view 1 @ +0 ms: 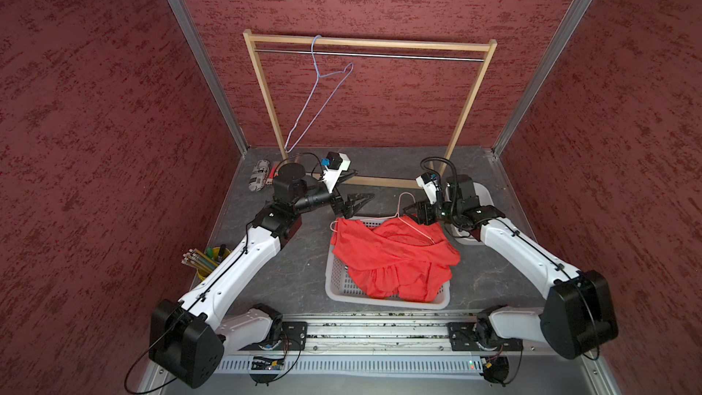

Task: Remove the clothespins securing tank tops to the hanger
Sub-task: Pick up the hanger from the basket.

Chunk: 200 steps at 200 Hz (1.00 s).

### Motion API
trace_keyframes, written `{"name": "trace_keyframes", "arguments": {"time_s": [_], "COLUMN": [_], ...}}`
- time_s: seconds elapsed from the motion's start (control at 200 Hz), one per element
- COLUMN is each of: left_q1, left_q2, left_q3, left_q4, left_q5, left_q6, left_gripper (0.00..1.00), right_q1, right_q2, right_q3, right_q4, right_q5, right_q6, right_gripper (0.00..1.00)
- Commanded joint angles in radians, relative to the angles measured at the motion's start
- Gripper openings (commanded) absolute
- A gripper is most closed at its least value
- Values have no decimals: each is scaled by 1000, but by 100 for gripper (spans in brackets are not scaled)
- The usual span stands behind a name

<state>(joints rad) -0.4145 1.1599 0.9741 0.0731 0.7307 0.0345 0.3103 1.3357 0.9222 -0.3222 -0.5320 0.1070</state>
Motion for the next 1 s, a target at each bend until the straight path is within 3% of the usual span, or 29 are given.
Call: {"name": "trace_keyframes", "arguments": {"time_s": [0.0, 0.26, 0.531, 0.751, 0.997], "left_q1": [5, 5, 6, 7, 14], "left_q2": [-15, -17, -26, -37, -33], "left_q3": [-23, -23, -42, -47, -56], "left_q4": [-25, -39, -38, -56, -53], "left_q5": [-24, -39, -60, -79, -83], "left_q6": [11, 28, 33, 47, 55], "left_gripper": [100, 100, 100, 100, 100], "right_q1": [0, 16, 81, 101, 102], "right_q2": [3, 63, 135, 205, 188], "right_q3": [8, 29, 89, 173, 169], "right_q4": [40, 76, 89, 8, -11], "right_q5": [20, -34, 80, 264, 265], "right_q6": [65, 112, 141, 149, 151], "right_gripper": [57, 57, 53, 52, 53]}}
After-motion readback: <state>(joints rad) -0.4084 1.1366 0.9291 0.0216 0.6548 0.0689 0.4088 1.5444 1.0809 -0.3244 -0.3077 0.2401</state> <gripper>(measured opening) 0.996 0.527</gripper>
